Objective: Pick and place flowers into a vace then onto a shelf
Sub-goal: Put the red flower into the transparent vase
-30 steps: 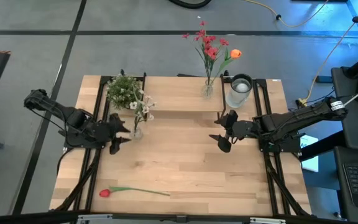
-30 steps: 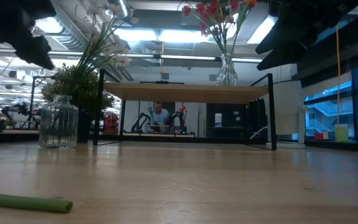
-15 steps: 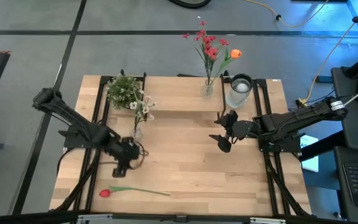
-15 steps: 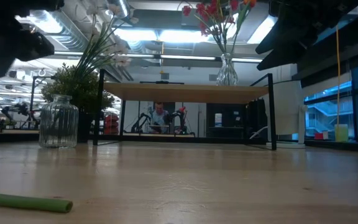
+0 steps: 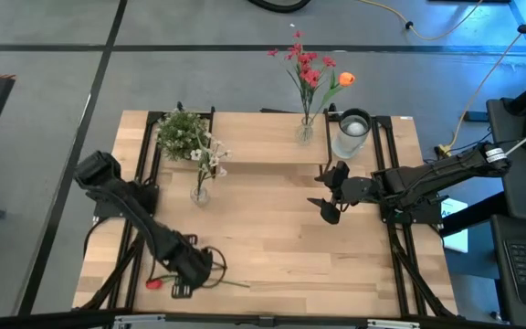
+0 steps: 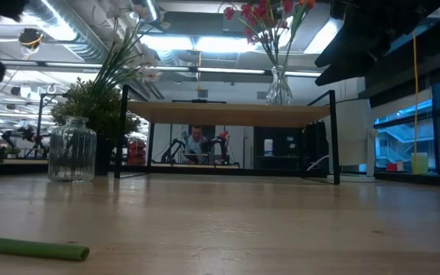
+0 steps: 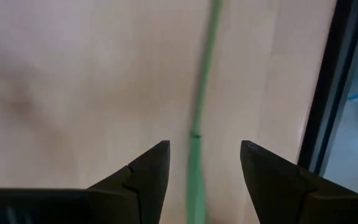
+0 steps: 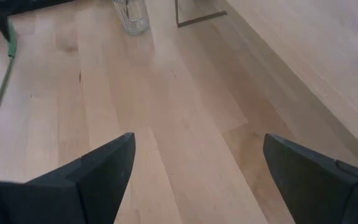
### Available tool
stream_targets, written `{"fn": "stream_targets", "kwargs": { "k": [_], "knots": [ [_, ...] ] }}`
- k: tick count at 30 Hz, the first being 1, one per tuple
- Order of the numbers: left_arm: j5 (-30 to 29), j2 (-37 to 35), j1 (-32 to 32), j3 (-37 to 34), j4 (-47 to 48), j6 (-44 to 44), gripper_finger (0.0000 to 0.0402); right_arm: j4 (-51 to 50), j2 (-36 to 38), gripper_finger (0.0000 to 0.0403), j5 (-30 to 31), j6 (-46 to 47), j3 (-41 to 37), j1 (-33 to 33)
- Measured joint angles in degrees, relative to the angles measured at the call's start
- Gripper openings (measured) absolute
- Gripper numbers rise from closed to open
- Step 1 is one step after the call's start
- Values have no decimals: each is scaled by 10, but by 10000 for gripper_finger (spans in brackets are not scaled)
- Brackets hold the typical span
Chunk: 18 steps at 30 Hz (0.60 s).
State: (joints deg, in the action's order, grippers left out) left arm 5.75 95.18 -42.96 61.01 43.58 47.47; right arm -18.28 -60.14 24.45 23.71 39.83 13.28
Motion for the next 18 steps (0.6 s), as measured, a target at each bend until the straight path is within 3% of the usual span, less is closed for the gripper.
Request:
{"fn": "stream_targets", "kwargs": {
  "k": [8,18],
  "knots": [
    [16,78,-27,24,3,95,189,0,0,353,0,1,0,0],
    [53,106,-36,25,7,118,164,0,0,353,0,2,0,0]
  ]
}}
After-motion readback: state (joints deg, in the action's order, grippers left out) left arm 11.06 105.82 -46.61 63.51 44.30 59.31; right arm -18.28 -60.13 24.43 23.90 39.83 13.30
